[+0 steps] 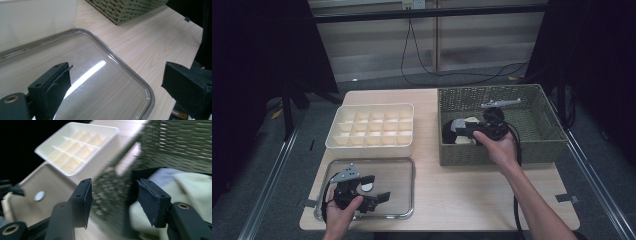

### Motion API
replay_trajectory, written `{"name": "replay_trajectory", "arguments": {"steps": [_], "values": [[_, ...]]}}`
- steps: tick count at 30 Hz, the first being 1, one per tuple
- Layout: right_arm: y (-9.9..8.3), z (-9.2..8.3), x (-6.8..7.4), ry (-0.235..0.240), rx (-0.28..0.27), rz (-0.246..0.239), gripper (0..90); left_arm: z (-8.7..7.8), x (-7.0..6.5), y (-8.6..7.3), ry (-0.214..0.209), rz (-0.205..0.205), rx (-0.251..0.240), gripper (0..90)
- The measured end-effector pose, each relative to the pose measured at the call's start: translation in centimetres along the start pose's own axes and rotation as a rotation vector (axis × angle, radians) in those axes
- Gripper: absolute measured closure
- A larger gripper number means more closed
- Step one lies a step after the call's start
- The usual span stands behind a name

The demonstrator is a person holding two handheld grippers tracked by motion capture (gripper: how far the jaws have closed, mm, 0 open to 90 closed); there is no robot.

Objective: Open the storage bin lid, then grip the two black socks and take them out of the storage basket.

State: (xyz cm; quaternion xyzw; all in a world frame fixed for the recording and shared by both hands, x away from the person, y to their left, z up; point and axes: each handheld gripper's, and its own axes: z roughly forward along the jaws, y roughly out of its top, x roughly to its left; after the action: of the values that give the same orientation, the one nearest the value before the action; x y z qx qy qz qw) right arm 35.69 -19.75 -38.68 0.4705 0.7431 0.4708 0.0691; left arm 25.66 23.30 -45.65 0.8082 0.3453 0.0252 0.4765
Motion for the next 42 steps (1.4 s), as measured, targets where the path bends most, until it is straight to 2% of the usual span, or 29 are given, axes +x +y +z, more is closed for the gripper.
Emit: {"name": "replay_trajectory", "arguments": {"steps": [7,11,13,17,18,19,22,23,24,25,26,31,35,40,42], "values": [[0.7,0.0,-2.0,-0.042,0.054,-0.001,44.8,0.4,-0.3,-0.3,-0.013,0.004,0.020,8.0],[2.1,0.5,-3.0,-0.083,0.112,-0.026,43.0,0.8,-0.2,-0.2,-0.022,0.010,0.035,8.0],[3.0,0.8,-3.8,-0.086,0.124,-0.019,41.6,1.0,-0.1,-0.2,-0.022,0.018,0.042,8.0],[3.7,2.0,-4.9,-0.108,0.164,-0.027,39.8,1.1,-0.1,-0.3,-0.021,0.013,0.046,8.2],[3.8,2.4,-5.1,-0.109,0.182,-0.035,39.6,1.2,0.0,-0.4,-0.029,-0.003,0.040,8.5],[3.9,2.7,-5.4,-0.130,0.200,-0.047,39.0,1.2,0.0,-0.4,-0.026,-0.003,0.041,8.8],[4.0,3.8,-6.5,-0.128,0.225,-0.038,38.9,1.2,0.0,-0.4,-0.022,0.000,0.046,8.9],[4.0,4.2,-6.8,-0.133,0.240,-0.034,38.7,1.3,-0.1,-0.3,0.006,0.017,0.052,8.9],[3.9,4.6,-7.1,-0.137,0.253,-0.030,38.2,1.4,-0.1,-0.3,-0.003,0.030,0.053,8.6],[3.9,4.9,-7.3,-0.135,0.266,-0.024,37.7,1.4,-0.1,-0.3,-0.018,0.021,0.055,8.4],[3.8,5.3,-7.6,-0.133,0.272,-0.016,36.2,1.5,-0.1,-0.3,-0.015,0.026,0.058,8.4],[3.9,6.4,-7.8,-0.145,0.314,-0.029,33.6,1.8,-0.2,-0.4,-0.035,0.021,0.059,7.9],[3.5,7.9,-8.1,-0.167,0.370,-0.042,30.5,1.8,-0.5,-0.6,-0.030,0.028,0.058,8.0],[3.1,8.7,-8.8,-0.157,0.427,-0.016,26.8,1.9,-0.6,-1.2,-0.040,0.034,0.080,8.0],[3.0,9.0,-8.8,-0.157,0.448,-0.025,26.1,1.9,-0.6,-1.3,-0.042,0.035,0.081,8.0]]}}
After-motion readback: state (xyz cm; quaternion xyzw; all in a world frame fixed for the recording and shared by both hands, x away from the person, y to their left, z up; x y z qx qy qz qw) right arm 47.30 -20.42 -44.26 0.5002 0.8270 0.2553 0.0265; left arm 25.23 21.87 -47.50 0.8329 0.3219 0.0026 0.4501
